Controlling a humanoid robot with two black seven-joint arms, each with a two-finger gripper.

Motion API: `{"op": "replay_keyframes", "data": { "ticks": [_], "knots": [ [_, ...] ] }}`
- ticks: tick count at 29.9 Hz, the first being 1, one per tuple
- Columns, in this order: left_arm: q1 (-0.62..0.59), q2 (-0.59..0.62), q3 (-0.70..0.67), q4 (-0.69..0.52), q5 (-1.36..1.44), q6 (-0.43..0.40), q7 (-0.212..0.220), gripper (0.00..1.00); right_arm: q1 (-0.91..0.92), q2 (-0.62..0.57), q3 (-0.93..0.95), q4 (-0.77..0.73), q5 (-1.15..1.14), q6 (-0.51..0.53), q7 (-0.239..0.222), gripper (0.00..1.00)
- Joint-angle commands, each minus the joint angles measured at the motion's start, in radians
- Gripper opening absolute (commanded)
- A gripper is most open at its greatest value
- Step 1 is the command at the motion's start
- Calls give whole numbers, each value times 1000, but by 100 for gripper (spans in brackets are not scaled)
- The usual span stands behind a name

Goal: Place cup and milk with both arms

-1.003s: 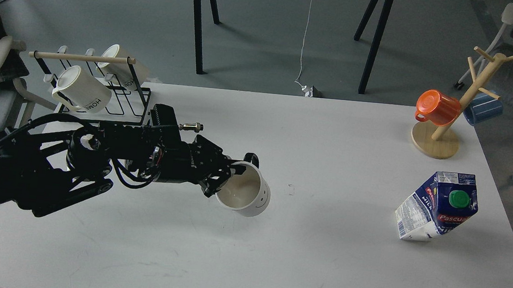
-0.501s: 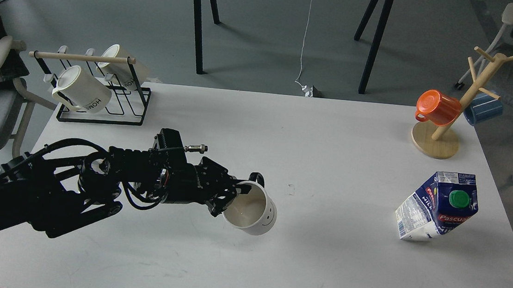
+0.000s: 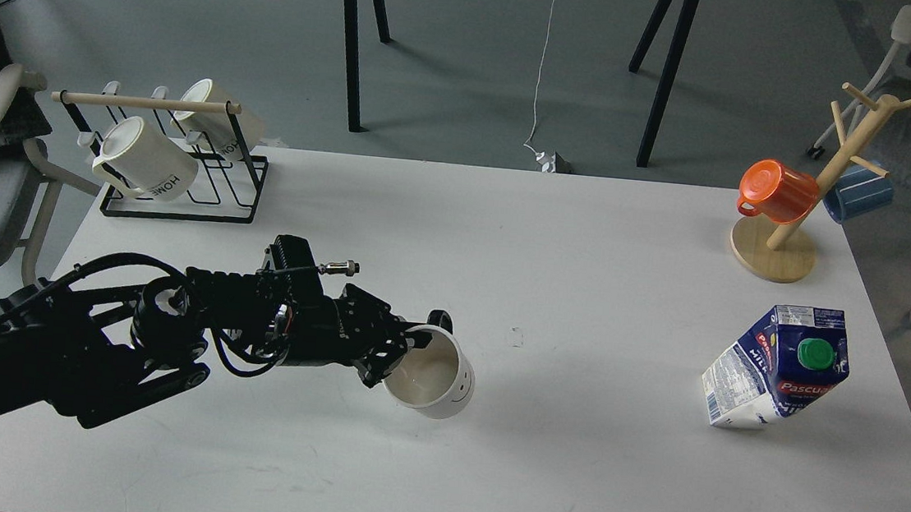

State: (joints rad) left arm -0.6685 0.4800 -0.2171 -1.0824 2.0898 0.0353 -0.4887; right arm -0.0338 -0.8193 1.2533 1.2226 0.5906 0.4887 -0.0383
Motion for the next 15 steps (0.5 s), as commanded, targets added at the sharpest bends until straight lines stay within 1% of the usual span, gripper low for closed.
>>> {"op": "replay_keyframes", "data": {
  "ticks": [1,4,10,12,15],
  "knots": [
    [3,-1,-2,1,-4,0,0,20,0,0,0,0,0,0,0,96],
    [3,0,-5,1,-10,0,0,27,-1,0,0,0,0,0,0,96],
    [4,0,-10,-1,-53,-2,0,52,-3,0,0,1,0,0,0,96],
    [9,0,-11,-2,-111,-2,0,62,-5,0,0,1,0,0,0,96],
    [4,12,-14,-16,-178,-5,0,69,-8,0,0,1,0,0,0,96]
  ]
}}
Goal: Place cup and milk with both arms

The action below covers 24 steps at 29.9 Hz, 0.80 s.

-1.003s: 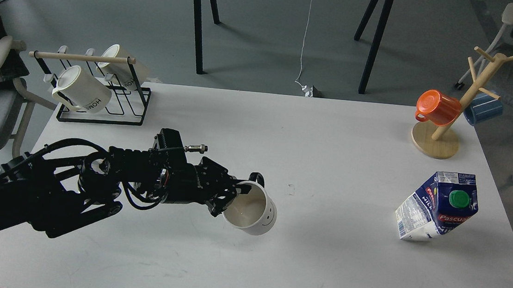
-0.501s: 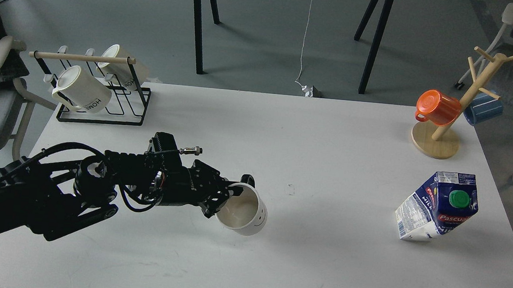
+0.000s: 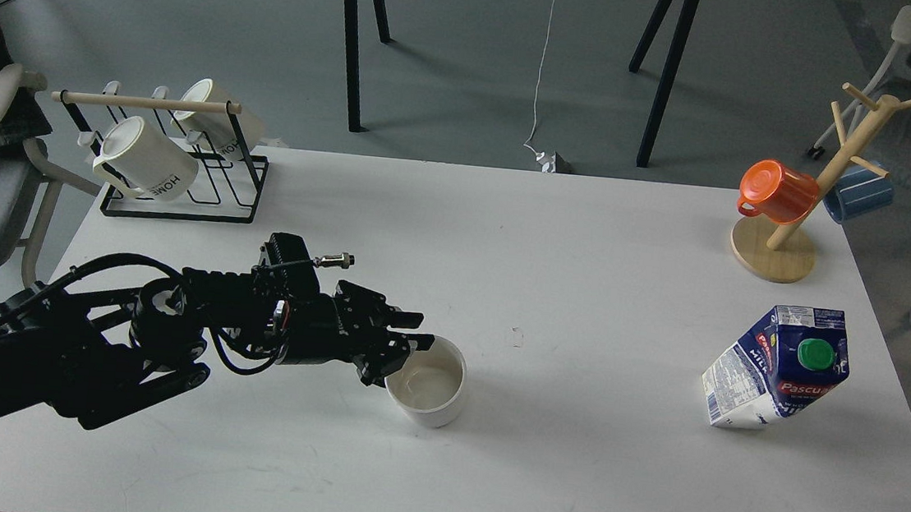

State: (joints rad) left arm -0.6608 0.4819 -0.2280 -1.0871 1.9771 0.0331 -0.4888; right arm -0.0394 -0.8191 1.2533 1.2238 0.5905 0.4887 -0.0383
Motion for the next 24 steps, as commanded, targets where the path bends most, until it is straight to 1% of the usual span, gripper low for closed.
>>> {"op": "replay_keyframes", "data": {
  "ticks": [1,4,5,6,9,11,12,14,16,19,22,24],
  "knots": [
    [-8,15,-5,-19,-82,-5,0,70,-2,0,0,0,0,0,0,96],
    [-14,56,-56,-59,-183,-24,0,69,-4,0,0,0,0,0,0,96],
    [-13,82,-80,-89,-243,-57,0,69,-4,0,0,2,0,0,-2,96],
    [-13,104,-106,-115,-310,-106,0,69,-5,-2,0,6,0,0,-2,96],
    [-19,181,-224,-137,-589,-350,0,69,-20,-17,32,13,0,0,-2,96],
    [-20,228,-311,-131,-735,-494,0,70,-36,-29,67,13,0,0,-5,96],
    [-20,250,-365,-122,-814,-522,0,70,-46,-38,86,13,2,0,-5,96],
    [-19,280,-446,-96,-953,-522,0,72,-62,-57,113,13,8,0,-8,96],
    [-17,303,-491,-54,-1090,-522,0,73,-79,-77,127,14,17,0,-11,96],
    [-17,314,-502,54,-1347,-522,0,72,-120,-95,139,32,89,0,-14,96],
    [-5,333,-498,159,-1611,-522,0,73,-206,-133,140,94,272,0,-17,96],
    [3,346,-498,199,-1766,-522,0,73,-282,-143,140,124,362,0,-18,96]
  ]
}}
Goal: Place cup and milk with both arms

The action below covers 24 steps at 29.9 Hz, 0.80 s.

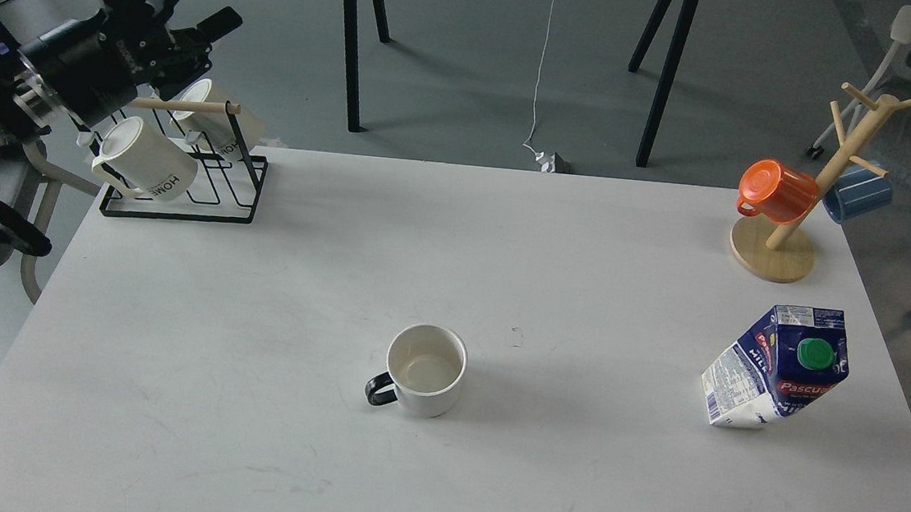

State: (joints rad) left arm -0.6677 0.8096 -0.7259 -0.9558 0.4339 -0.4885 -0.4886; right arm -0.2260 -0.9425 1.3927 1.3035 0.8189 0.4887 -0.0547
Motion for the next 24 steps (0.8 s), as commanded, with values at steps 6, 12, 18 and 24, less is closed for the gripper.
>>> {"op": "replay_keyframes", "data": {
  "ticks": [6,12,18,24],
  "knots": [
    [66,75,0,83,-429,0,0,74,-361,-45,29,135,180,0,-1,95],
    [117,97,-1,81,-457,0,0,76,-562,-45,8,194,172,0,-1,95],
    [126,94,-1,68,-457,0,0,77,-477,-45,-193,234,160,0,9,96],
    [126,94,-1,66,-457,0,0,77,-257,33,-388,234,103,0,12,96]
  ]
}}
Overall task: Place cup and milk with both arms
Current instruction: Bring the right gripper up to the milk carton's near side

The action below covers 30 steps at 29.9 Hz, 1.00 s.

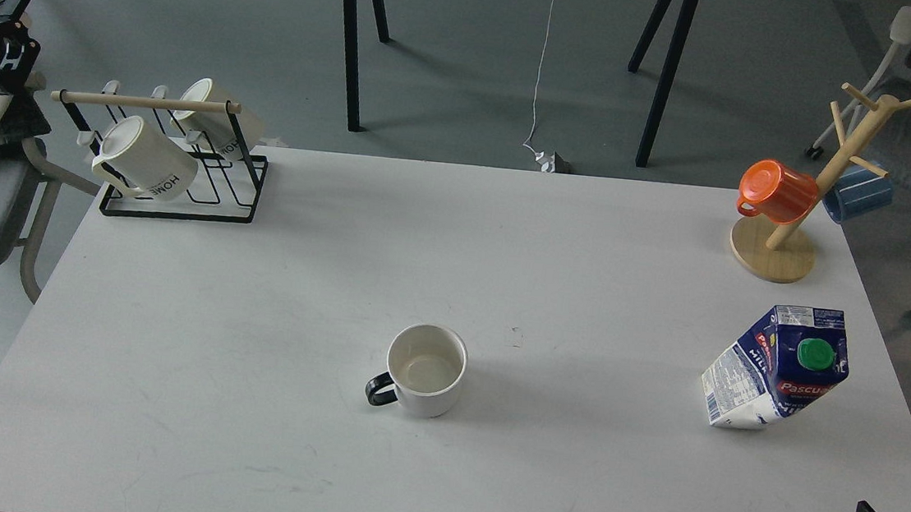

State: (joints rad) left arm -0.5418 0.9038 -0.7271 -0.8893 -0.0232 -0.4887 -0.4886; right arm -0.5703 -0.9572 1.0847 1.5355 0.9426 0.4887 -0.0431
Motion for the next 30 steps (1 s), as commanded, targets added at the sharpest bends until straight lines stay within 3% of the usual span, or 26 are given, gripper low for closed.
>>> {"op": "replay_keyframes", "data": {
  "ticks": [1,11,17,30],
  "knots": [
    [0,0,0,0,0,0,0,77,102,55,-92,2,-25,0,0,96],
    [5,-10,8,0,0,0,0,77,217,139,-100,-9,-86,0,2,96],
    [5,-10,8,0,0,0,0,77,280,212,-94,-26,-140,-102,3,96],
    [26,-6,6,1,2,0,0,79,282,279,-68,-97,-143,-96,3,96]
  ]
}}
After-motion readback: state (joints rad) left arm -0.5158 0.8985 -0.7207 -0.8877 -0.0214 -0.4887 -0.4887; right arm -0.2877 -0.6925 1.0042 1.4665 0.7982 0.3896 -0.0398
